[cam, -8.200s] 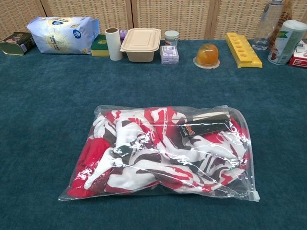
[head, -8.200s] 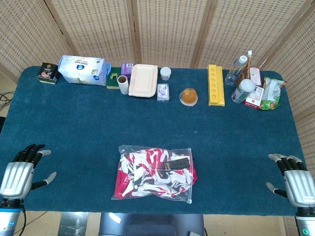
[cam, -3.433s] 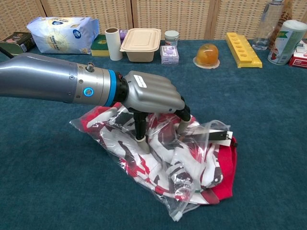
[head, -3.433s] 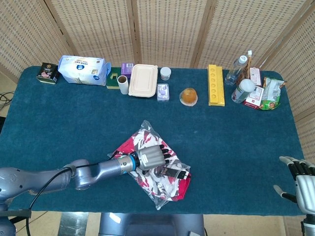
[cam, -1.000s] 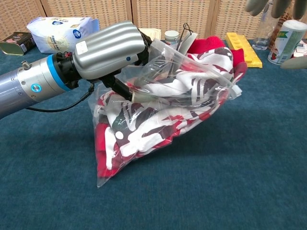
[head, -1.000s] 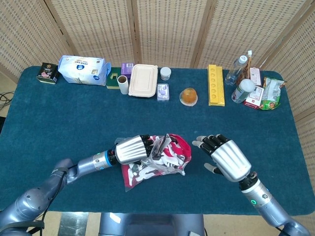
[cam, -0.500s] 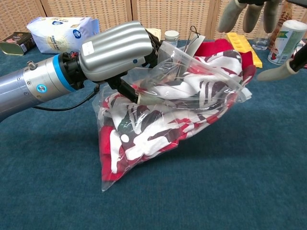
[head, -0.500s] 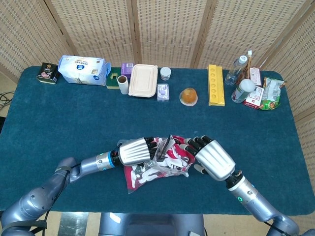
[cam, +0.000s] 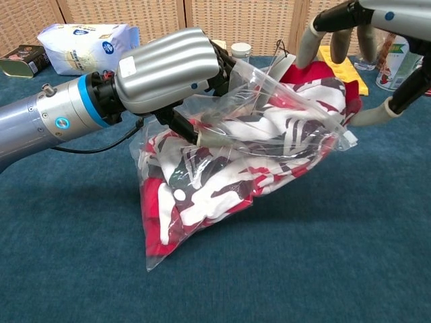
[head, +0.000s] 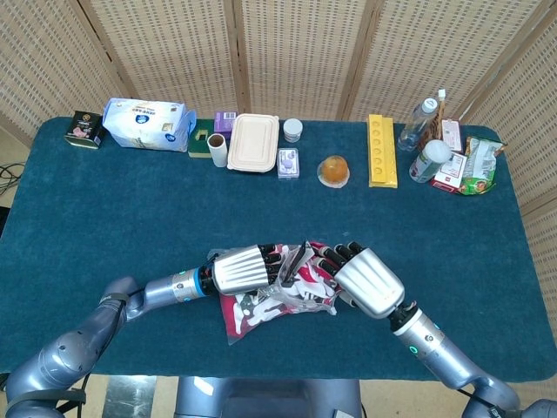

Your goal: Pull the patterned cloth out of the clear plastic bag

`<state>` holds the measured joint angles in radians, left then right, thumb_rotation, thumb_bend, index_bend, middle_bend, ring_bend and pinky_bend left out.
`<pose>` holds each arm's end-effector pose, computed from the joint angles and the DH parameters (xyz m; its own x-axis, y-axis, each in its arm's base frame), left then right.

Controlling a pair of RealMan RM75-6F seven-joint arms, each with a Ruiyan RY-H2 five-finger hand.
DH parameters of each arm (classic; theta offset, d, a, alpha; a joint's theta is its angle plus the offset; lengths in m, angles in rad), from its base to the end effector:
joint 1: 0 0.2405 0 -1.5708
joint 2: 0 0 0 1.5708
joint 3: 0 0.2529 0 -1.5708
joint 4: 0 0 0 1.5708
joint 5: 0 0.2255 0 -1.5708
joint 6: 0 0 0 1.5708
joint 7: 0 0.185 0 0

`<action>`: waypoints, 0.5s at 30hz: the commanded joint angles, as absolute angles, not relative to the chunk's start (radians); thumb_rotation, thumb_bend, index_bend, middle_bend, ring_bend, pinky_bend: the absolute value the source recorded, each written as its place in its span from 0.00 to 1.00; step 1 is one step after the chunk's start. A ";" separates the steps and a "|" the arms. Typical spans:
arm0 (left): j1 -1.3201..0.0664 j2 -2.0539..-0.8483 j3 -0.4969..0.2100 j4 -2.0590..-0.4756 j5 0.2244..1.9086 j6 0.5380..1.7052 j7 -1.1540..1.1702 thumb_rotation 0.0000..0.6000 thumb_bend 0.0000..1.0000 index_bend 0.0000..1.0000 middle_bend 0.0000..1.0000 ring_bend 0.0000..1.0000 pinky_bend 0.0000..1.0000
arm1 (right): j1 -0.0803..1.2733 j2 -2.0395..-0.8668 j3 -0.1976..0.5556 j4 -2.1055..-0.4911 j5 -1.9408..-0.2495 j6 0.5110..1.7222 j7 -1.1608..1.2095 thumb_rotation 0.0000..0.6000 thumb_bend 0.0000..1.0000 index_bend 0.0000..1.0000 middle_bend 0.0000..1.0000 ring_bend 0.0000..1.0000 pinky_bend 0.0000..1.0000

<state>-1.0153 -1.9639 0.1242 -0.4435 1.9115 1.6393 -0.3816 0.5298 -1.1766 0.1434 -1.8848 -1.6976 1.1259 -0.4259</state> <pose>-0.0389 0.3555 -0.0746 0.3158 -0.2150 0.9241 0.1138 -0.9584 -0.2619 -0.0923 -0.2910 0.0563 0.5664 0.0987 0.8182 -0.5785 -0.6595 0.4800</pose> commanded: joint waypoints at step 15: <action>-1.037 -1.964 0.136 -0.443 1.915 1.642 -0.365 1.00 0.30 0.80 0.67 0.62 0.58 | 0.552 -1.187 0.134 -1.892 -1.632 1.093 -0.460 1.00 0.36 0.34 0.34 0.44 0.54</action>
